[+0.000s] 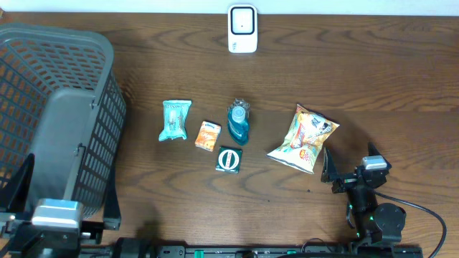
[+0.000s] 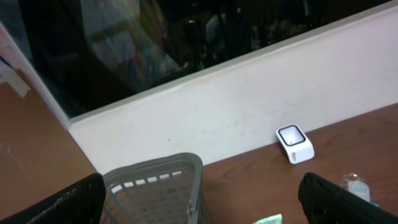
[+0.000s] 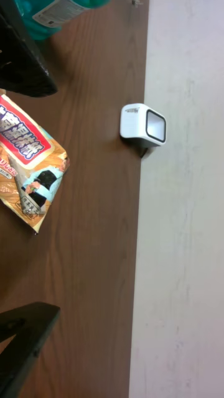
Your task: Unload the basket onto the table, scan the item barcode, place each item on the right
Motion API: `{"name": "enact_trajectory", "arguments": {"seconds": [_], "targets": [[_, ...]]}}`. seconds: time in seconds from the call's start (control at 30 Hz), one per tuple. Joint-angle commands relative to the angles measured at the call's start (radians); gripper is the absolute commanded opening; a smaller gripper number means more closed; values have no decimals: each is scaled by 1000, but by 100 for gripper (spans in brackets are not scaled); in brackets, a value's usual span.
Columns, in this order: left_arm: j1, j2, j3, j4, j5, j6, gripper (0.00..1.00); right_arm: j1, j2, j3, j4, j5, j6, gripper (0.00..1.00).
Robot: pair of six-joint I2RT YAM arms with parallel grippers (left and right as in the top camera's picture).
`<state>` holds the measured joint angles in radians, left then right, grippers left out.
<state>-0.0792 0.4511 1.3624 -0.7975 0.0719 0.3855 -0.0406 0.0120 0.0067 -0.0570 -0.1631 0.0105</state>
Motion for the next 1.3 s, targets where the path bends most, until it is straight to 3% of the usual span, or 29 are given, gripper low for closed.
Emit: {"name": "enact_trajectory", "arguments": {"seconds": [0.0, 0.13, 0.27, 0.47, 0.7, 1.0, 1.27], "targets": [[-2, 6, -19, 89, -35, 33, 98, 7, -5, -1, -4, 0, 0, 99], [-59, 11, -21, 303, -161, 52, 98, 7, -5, -1, -4, 0, 0, 99], [-62, 15, -21, 482, -178, 55, 98, 7, -5, -1, -4, 0, 0, 99], [-62, 11, -23, 378, -177, 55, 98, 7, -5, -1, -4, 0, 0, 99], [-61, -32, -31, 411, -154, 55, 98, 7, -5, -1, -4, 0, 0, 99], [-53, -322, -203, 472, -159, 50, 98, 7, -5, -1, -4, 0, 0, 99], [-49, -409, -319, 515, -223, 50, 98, 7, -5, -1, -4, 0, 0, 99]]}}
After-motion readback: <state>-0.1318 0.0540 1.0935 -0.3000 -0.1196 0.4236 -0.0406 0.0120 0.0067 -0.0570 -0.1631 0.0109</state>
